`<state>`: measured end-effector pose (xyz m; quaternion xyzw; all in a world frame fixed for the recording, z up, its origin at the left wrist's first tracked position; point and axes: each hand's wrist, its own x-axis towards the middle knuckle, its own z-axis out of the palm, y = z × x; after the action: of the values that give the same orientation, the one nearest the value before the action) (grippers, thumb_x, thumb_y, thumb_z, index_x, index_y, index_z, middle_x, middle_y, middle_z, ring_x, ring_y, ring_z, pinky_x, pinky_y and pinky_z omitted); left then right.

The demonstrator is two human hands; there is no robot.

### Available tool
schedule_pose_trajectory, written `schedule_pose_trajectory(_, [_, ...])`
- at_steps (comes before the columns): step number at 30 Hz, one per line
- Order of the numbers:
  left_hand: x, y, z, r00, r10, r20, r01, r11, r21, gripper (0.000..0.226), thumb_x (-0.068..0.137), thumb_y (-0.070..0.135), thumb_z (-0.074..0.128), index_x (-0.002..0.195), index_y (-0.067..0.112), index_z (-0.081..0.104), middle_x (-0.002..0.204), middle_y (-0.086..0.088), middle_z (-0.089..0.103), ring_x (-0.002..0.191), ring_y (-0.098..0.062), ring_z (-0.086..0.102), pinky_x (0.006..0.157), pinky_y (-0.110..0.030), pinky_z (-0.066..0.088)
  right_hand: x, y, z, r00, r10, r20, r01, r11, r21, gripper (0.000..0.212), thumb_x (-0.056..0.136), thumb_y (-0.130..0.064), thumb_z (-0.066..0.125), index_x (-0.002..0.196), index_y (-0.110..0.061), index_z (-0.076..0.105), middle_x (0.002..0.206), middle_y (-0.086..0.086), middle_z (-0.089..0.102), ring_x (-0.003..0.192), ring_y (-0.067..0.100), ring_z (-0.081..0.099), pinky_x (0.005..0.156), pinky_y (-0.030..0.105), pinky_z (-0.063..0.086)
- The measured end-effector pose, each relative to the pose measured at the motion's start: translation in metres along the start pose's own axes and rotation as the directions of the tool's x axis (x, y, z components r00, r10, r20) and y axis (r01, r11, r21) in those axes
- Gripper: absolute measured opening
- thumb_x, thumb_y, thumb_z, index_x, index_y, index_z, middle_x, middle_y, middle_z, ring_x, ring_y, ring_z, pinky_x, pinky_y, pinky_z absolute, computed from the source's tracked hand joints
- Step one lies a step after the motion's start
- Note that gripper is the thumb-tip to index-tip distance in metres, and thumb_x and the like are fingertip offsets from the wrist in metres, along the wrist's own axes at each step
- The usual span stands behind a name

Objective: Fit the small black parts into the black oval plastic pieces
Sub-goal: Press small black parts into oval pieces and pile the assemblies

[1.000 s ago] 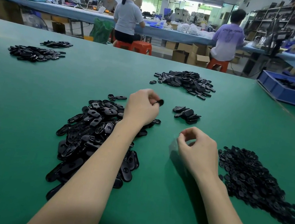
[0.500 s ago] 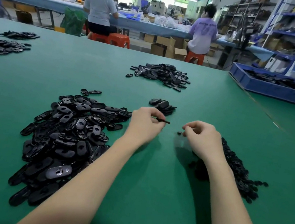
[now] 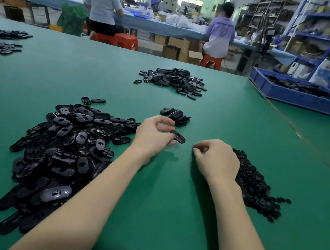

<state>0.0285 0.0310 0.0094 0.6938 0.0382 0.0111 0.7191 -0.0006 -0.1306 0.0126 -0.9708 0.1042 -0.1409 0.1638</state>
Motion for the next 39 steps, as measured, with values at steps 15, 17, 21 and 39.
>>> schedule_pose_trajectory(15, [-0.003, 0.010, 0.000, 0.985, -0.128, 0.119, 0.153, 0.962, -0.228, 0.028, 0.085, -0.020, 0.050, 0.094, -0.001, 0.067, 0.107, -0.025, 0.070, 0.087, -0.026, 0.077, 0.088, -0.028, 0.059, 0.000, -0.016, -0.003, 0.992, 0.079, 0.103, -0.129, 0.683, 0.719, 0.006, 0.084, -0.031, 0.073, 0.081, -0.029, 0.078, 0.078, -0.015, 0.076, 0.076, -0.001, 0.067, 0.071, 0.024, 0.049])
schedule_pose_trajectory(17, [-0.004, 0.013, 0.000, 0.976, -0.146, 0.164, 0.189, 0.938, -0.291, 0.028, 0.085, -0.021, 0.050, 0.097, 0.000, 0.066, 0.107, -0.025, 0.071, 0.088, -0.028, 0.076, 0.084, -0.028, 0.061, -0.001, -0.017, -0.005, 0.989, 0.069, 0.128, -0.143, 0.592, 0.793, 0.003, 0.083, -0.028, 0.077, 0.082, -0.026, 0.079, 0.078, -0.013, 0.076, 0.067, -0.003, 0.063, 0.068, 0.021, 0.046])
schedule_pose_trajectory(21, [-0.005, 0.013, -0.002, 0.973, -0.097, 0.208, 0.113, 0.991, -0.066, 0.032, 0.088, -0.007, 0.058, 0.098, 0.019, 0.074, 0.089, -0.005, 0.075, 0.079, -0.017, 0.068, 0.076, -0.026, 0.056, -0.004, -0.017, -0.009, 0.989, 0.055, 0.138, -0.148, 0.478, 0.866, 0.009, 0.085, -0.016, 0.079, 0.081, -0.024, 0.077, 0.062, -0.016, 0.068, 0.046, -0.006, 0.050, 0.050, 0.009, 0.037])
schedule_pose_trajectory(39, [-0.006, 0.016, 0.001, 0.984, 0.051, 0.171, -0.032, 0.993, -0.114, 0.006, 0.097, 0.011, 0.064, 0.099, 0.015, 0.069, 0.088, -0.004, 0.077, 0.082, -0.020, 0.077, 0.071, -0.023, 0.061, -0.005, -0.019, -0.015, 0.957, 0.091, 0.276, -0.287, 0.438, 0.852, 0.006, 0.085, -0.019, 0.080, 0.082, -0.024, 0.077, 0.056, -0.015, 0.063, 0.043, 0.003, 0.043, 0.040, 0.012, 0.031])
